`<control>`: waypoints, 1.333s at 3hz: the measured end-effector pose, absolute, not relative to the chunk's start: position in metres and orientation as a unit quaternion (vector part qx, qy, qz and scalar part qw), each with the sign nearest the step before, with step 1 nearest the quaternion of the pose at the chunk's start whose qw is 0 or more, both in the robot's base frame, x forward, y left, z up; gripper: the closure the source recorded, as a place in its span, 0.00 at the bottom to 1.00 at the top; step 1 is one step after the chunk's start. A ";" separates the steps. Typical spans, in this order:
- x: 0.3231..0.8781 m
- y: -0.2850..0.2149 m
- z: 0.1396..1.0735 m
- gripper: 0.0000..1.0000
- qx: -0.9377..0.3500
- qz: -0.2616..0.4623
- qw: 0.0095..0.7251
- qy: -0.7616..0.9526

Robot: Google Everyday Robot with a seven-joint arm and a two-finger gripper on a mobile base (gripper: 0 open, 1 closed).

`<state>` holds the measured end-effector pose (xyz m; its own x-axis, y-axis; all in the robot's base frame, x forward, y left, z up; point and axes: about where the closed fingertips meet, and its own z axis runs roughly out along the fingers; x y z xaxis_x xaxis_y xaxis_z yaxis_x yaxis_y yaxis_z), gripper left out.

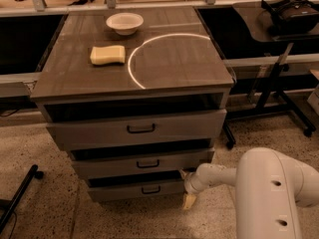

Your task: Open bottom drawer

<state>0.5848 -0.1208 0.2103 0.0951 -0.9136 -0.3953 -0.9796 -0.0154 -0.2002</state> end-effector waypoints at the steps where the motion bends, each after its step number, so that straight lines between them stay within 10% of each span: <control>1: 0.593 -0.119 0.197 0.00 -0.707 0.082 0.208 0.671; 2: 0.599 -0.114 0.183 0.00 -0.707 0.093 0.201 0.671; 4: 0.592 -0.117 0.174 0.42 -0.709 0.099 0.187 0.672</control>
Offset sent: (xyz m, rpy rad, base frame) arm 0.0275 0.0087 -0.0424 0.0047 0.0686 0.0075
